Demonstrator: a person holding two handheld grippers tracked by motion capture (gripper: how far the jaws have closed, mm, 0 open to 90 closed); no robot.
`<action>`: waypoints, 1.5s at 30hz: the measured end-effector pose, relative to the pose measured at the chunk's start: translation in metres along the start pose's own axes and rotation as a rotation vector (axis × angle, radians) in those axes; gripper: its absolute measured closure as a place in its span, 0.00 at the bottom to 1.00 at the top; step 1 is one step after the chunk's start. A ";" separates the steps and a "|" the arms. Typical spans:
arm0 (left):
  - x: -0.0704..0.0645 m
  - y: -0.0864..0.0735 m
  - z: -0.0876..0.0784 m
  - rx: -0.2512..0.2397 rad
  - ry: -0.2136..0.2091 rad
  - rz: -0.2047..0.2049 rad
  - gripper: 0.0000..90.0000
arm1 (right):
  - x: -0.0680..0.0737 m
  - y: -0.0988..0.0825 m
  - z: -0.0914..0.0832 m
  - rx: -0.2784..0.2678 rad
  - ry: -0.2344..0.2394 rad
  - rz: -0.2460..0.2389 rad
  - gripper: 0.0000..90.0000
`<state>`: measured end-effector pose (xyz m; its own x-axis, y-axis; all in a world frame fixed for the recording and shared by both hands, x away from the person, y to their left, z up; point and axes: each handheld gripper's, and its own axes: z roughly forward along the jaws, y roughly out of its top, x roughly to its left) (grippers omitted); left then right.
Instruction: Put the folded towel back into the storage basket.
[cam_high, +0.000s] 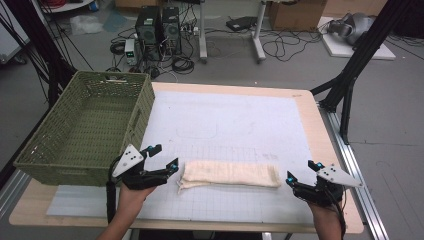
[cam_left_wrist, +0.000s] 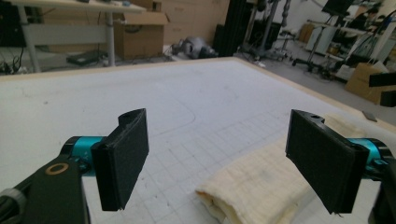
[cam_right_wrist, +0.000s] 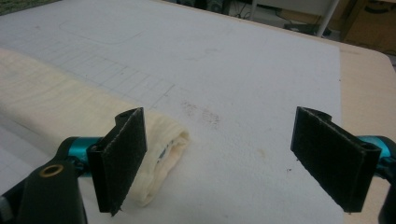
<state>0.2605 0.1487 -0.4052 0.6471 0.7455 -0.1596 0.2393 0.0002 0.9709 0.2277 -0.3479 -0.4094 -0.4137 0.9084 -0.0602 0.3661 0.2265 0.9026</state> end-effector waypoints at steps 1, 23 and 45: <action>0.000 0.001 0.000 0.011 0.002 0.002 0.23 | 0.000 0.000 0.000 0.000 0.000 -0.002 0.19; -0.012 0.005 0.022 0.153 -0.068 -0.033 0.25 | 0.001 0.000 0.001 0.002 -0.003 -0.004 0.19; 0.001 -0.013 0.053 0.355 -0.053 -0.074 0.29 | 0.002 -0.002 0.005 0.024 0.001 0.000 0.19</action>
<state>0.2966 0.1137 -0.4275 0.6531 0.7164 -0.2456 0.5174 -0.1854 0.8354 0.2307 -0.3447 -0.4133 -0.4141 0.9083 -0.0594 0.3859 0.2343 0.8923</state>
